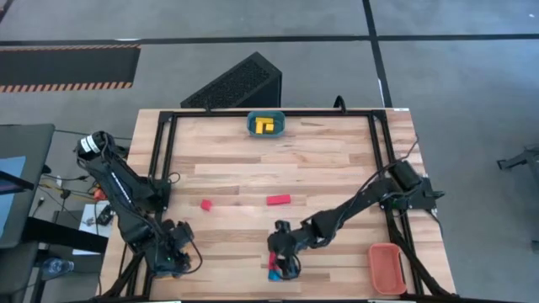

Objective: Sort & place blocks by color
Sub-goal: Put the blue block into the yellow bin

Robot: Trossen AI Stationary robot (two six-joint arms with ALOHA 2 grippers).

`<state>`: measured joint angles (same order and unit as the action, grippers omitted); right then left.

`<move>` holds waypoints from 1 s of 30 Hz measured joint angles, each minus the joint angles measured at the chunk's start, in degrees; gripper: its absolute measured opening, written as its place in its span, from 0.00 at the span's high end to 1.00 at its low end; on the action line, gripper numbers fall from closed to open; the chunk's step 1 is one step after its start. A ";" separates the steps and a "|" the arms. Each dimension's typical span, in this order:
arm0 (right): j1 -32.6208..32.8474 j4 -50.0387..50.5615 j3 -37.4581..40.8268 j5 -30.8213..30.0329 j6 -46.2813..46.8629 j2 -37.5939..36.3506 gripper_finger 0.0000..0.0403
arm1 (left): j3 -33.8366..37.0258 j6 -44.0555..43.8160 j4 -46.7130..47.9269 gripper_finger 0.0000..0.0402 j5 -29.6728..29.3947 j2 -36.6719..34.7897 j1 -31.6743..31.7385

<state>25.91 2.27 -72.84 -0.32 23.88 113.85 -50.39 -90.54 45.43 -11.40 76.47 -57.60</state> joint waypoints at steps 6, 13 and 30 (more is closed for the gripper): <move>0.29 -0.73 -0.04 1.32 -16.75 0.91 0.33 | -3.57 7.15 -0.15 0.34 -8.60 0.04 1.95; 2.99 -1.22 -0.02 8.23 -41.37 1.78 0.33 | -3.99 13.80 -2.52 0.34 -11.45 0.04 4.35; 2.42 -7.93 -0.04 11.30 -50.52 3.86 0.33 | -4.00 19.28 -10.20 0.34 -12.17 5.33 11.06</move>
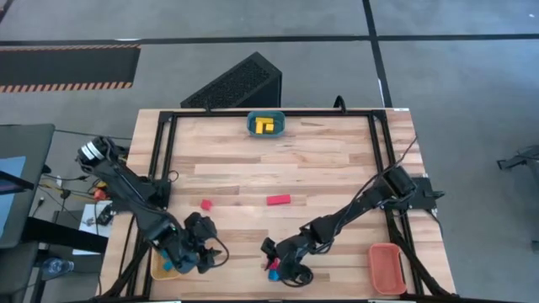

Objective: Sort & place blocks by color
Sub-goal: Put the blue block into the yellow bin

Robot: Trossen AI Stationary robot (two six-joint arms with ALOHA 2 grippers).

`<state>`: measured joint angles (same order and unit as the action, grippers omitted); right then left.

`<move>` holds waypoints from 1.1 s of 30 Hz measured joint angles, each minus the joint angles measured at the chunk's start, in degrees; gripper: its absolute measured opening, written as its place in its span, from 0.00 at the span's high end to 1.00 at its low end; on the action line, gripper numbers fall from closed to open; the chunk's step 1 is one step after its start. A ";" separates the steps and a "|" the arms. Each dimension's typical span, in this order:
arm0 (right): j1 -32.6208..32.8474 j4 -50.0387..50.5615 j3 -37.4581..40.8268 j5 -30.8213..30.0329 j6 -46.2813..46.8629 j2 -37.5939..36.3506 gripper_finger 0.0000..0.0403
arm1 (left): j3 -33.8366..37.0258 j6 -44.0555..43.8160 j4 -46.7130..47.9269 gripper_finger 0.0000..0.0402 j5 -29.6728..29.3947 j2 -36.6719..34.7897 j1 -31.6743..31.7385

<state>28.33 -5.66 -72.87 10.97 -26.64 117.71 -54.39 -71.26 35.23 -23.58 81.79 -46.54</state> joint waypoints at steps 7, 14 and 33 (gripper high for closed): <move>1.11 1.18 -1.99 0.99 2.68 3.63 0.33 | -0.04 2.52 -2.24 0.34 6.41 2.08 2.65; 1.21 4.24 -3.64 -0.03 12.79 5.79 0.33 | 0.00 3.12 -1.79 0.34 9.21 1.90 3.71; -2.97 31.86 -3.13 -6.54 21.75 -1.54 0.33 | -0.02 2.67 -1.67 0.34 5.13 1.87 3.84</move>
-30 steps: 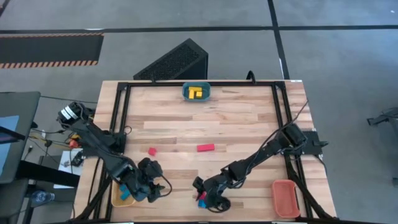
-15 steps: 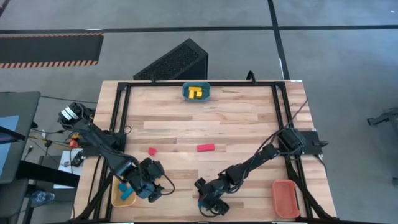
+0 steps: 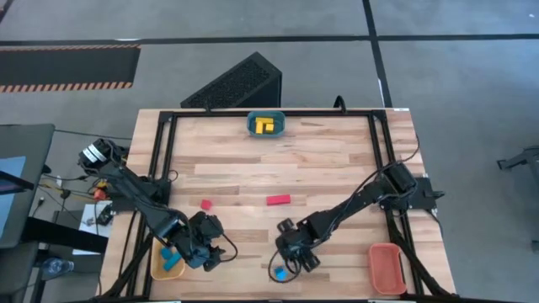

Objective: Sort & place blocks by color
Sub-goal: Put the blue block into the yellow bin

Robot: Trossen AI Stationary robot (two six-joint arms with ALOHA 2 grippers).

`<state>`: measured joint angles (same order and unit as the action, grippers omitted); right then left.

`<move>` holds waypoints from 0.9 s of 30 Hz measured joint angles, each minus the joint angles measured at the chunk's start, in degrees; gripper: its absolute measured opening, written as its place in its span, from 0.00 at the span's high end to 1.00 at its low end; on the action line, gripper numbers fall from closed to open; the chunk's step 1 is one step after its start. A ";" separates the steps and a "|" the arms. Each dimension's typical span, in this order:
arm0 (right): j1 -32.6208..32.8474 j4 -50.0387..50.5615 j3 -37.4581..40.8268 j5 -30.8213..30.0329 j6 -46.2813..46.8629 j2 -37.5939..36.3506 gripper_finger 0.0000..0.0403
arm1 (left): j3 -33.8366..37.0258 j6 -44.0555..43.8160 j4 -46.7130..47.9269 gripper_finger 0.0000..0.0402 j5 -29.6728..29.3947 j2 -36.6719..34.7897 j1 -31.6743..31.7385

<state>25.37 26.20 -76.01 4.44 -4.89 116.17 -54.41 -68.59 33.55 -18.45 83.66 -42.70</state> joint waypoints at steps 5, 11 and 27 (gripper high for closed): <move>-0.19 -6.21 3.16 -2.05 7.16 -2.89 0.33 | 0.02 0.19 0.00 0.34 -0.30 0.00 0.00; 3.66 -18.65 5.44 -1.32 9.52 -1.99 0.33 | 0.02 0.23 -0.08 0.34 -1.72 -0.02 0.00; 10.55 -21.82 5.73 -1.56 18.43 0.52 0.33 | 0.04 0.85 -0.56 0.34 -1.32 -0.02 0.07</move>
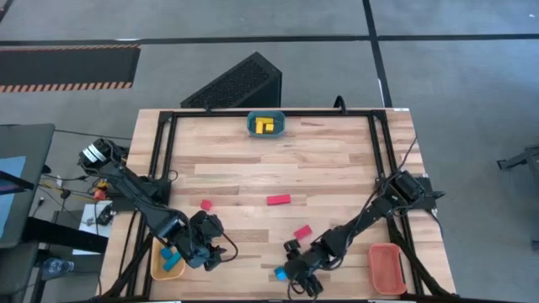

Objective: Sort & place blocks by color
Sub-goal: Put the blue block into the yellow bin

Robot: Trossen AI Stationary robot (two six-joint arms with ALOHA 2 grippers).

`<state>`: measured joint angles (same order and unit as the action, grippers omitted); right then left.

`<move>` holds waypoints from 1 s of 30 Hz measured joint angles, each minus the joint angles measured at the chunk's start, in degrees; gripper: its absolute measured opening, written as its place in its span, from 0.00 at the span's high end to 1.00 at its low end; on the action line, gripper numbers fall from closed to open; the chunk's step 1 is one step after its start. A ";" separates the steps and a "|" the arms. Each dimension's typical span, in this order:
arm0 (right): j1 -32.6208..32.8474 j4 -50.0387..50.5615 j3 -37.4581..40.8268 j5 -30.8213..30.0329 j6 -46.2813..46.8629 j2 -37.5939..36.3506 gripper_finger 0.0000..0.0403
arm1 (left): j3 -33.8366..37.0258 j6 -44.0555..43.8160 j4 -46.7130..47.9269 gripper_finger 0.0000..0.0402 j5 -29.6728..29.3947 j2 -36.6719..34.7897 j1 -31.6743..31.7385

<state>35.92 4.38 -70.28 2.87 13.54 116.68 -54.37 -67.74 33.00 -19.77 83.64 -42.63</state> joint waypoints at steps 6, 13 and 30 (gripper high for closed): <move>1.77 -2.78 0.00 0.24 -4.18 -0.04 0.33 | 0.00 1.44 -0.03 0.34 -0.04 0.00 0.13; -2.08 -10.51 -0.07 -3.04 -10.64 -0.04 0.33 | 0.00 5.32 -0.03 0.34 2.12 0.00 2.60; -4.29 -4.53 -3.34 -22.55 3.89 -3.53 0.33 | 0.00 3.59 1.03 0.34 5.40 -0.02 3.08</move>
<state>31.63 -0.15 -73.63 -19.68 17.43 113.15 -54.37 -64.14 34.03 -14.37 83.61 -39.55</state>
